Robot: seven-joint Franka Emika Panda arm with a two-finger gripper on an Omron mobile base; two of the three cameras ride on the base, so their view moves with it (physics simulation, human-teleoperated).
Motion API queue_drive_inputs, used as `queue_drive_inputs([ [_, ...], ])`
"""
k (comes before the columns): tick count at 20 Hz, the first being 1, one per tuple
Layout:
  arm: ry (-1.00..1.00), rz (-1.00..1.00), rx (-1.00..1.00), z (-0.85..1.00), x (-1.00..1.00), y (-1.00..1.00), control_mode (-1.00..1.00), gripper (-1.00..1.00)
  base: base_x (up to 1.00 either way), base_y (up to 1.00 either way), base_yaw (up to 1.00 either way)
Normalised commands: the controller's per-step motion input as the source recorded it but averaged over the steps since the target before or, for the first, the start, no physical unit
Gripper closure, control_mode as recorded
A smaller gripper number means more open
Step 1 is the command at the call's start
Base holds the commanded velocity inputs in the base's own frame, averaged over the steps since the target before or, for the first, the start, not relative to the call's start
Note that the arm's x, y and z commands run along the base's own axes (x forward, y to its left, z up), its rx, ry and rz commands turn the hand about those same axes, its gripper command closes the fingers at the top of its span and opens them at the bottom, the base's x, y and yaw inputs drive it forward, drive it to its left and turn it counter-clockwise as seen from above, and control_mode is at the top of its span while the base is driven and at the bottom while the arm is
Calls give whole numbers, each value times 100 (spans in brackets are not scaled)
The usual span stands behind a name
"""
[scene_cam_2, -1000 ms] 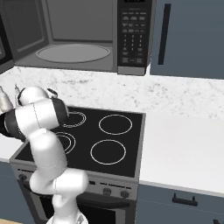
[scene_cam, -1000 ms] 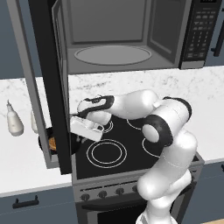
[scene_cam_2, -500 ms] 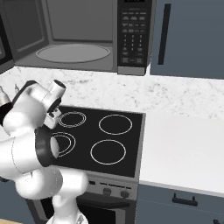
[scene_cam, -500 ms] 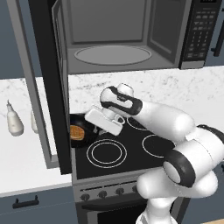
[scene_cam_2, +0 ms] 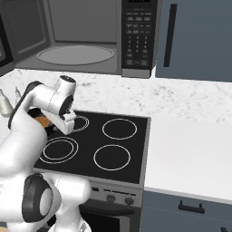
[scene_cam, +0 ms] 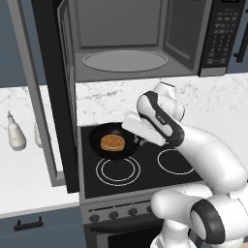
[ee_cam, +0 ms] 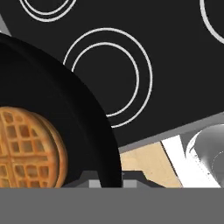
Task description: Open the microwave, place the bowl with waffle inside the microwave, then close the microwave door and turn it on.
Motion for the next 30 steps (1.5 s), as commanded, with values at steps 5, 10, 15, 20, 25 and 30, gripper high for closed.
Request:
queue_drive_inputs([
  [5, 0, -31, -1, 36, -54, -85, -100, 100, 0, 0, 0],
  [10, 0, -24, 0, 70, -51, -54, -100, 100, 0, 0, 0],
  [15, 0, -22, 0, 83, -62, -13, -100, 100, 0, 0, 0],
  [20, -13, -26, 1, 87, -58, -2, -100, 100, 0, 0, 0],
  [25, -21, -22, 6, 78, -42, 0, -100, 100, 0, 0, 0],
  [30, -21, -14, 1, 72, -6, 11, -100, 100, 0, 0, 0],
])
